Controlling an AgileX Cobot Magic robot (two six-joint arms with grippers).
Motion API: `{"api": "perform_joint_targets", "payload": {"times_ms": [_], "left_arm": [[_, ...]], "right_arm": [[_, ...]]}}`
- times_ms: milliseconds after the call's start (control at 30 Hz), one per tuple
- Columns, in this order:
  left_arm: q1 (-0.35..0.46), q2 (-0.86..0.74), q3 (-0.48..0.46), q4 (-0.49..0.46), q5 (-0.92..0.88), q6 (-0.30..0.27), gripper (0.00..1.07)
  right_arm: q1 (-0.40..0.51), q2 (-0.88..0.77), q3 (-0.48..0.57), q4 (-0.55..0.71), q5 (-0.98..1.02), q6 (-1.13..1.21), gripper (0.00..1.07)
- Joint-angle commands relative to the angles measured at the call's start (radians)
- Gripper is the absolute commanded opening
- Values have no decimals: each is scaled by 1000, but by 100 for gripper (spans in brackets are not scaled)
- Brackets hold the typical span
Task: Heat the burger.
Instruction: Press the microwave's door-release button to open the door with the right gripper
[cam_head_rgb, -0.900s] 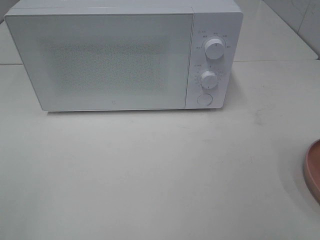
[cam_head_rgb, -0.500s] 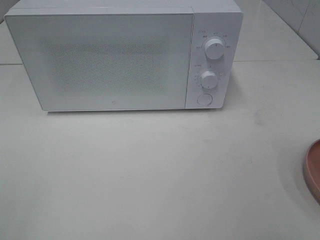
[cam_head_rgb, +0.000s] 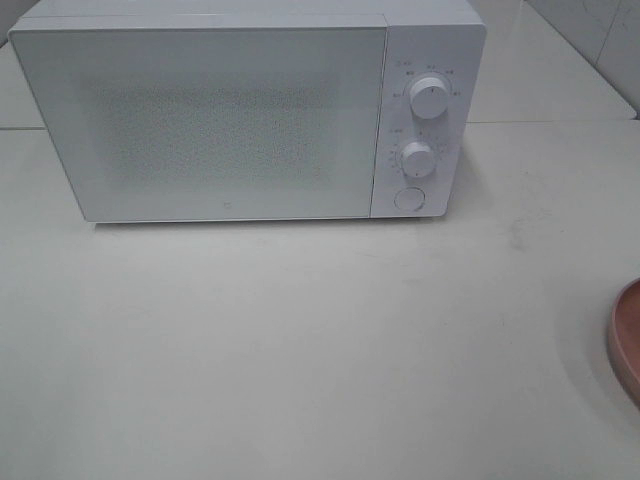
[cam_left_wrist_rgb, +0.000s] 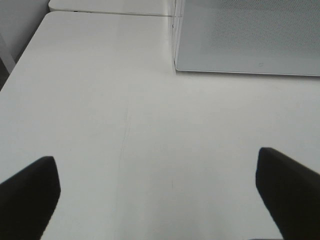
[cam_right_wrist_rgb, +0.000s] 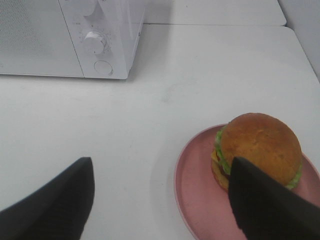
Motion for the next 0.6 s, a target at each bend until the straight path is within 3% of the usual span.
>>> {"api": "perform_joint_targets", "payload": {"times_ms": [33,600], "left_arm": [[-5,-5,1,-8,-13,-1,100],[-5,-5,1,-8,-13,-1,100]], "right_arm": [[-4,26,-9,3,-49,-4,73],[-4,263,16,2,-304,-4,73]]}}
